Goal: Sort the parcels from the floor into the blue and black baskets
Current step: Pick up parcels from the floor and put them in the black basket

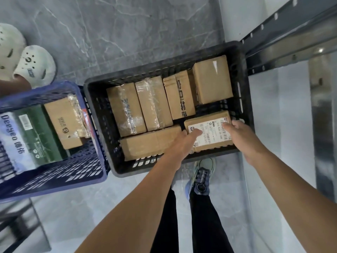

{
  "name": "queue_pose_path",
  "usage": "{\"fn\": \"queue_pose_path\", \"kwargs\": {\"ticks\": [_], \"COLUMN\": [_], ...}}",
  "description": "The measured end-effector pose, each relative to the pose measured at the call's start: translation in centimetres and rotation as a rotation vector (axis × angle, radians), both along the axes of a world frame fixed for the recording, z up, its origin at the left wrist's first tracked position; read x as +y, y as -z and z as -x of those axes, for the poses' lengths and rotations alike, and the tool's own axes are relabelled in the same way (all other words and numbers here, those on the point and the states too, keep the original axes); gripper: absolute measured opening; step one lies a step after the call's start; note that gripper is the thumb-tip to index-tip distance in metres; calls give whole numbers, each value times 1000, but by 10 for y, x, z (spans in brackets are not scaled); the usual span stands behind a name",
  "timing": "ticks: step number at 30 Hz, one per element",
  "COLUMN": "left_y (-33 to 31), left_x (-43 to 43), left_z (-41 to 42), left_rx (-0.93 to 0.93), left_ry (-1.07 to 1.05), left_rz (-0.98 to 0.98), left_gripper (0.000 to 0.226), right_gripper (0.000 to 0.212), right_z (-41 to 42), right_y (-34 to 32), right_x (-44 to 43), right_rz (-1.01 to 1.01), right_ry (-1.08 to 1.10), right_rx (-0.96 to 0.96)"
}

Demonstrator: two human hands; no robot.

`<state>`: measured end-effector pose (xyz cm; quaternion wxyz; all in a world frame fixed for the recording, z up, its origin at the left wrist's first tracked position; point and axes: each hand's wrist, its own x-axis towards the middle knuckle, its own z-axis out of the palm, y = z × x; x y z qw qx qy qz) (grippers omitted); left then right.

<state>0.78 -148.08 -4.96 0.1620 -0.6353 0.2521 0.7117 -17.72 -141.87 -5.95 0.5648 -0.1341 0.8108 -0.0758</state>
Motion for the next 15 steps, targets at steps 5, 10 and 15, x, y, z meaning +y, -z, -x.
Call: {"fn": "queue_pose_path", "kwargs": {"ticks": [5, 10, 15], "left_y": [21, 42, 64], "left_x": [0, 6, 9], "left_z": [10, 24, 40], "left_rx": [-32, -90, -146], "left_ry": [-43, -105, -187], "left_rz": [0, -33, -79], "left_gripper": [59, 76, 81], "right_gripper": [42, 28, 27], "right_z": [7, 10, 13], "right_y": [22, 50, 69], "right_x": [-8, -8, -7], "right_rz": [-10, -9, -14], "right_ry": [-7, -16, -12], "right_rx": [-26, -40, -68]}}
